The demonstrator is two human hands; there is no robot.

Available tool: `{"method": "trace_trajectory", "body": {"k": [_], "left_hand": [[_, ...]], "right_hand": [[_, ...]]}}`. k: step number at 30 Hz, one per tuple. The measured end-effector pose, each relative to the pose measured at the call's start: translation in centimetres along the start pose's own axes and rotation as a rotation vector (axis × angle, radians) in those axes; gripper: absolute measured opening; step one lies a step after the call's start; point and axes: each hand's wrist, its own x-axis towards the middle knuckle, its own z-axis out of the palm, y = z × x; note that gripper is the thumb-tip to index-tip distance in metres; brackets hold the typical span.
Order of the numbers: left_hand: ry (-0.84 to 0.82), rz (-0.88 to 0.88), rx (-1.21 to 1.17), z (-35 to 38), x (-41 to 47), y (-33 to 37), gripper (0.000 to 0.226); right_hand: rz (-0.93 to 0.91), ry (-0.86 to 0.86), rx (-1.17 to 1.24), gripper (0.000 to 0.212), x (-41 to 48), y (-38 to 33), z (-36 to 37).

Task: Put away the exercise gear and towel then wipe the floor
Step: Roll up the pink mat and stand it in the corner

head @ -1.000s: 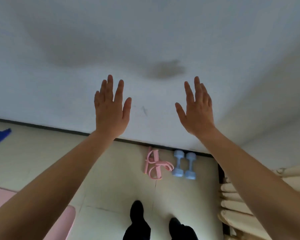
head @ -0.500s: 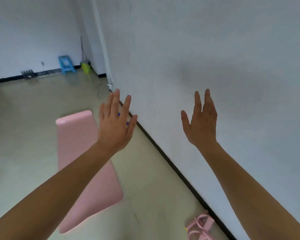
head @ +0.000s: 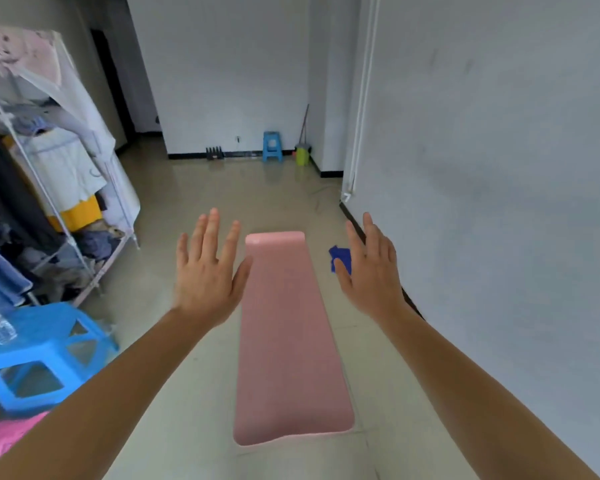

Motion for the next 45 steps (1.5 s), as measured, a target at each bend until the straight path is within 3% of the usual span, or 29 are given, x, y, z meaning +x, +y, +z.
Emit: {"method": "trace_trajectory", "body": {"k": [6, 15, 26, 35, 41, 45], "left_hand": [[-0.063, -0.122, 0.045, 0.1, 0.8, -14.0, 0.064], [-0.047, -0.186, 0.029, 7.7, 8.6, -28.9, 0.064], [-0.014, -0.081, 0.086, 18.7, 29.1, -50.1, 0.063], [0.025, -0.152, 0.092, 30.3, 41.8, -69.3, 0.062], [-0.021, -0.081, 0.053, 40.2, 54.0, -80.4, 0.062], [-0.065, -0.031, -0.033, 46.6, 63.8, -83.1, 0.061]], "right_hand": [[-0.028, -0.129, 0.000, 0.069, 5.3, -12.2, 7.5], [-0.096, -0.131, 0.047, 0.068, 17.2, -22.1, 20.4], [-0.050, -0.156, 0.082, 0.074, 42.3, -32.5, 39.0], [-0.131, -0.159, 0.029, 0.074, 59.7, -41.5, 54.8], [-0.089, -0.199, -0.097, 0.074, 71.2, -43.5, 65.3], [0.009, -0.225, -0.163, 0.074, 78.1, -41.6, 70.1]]}}
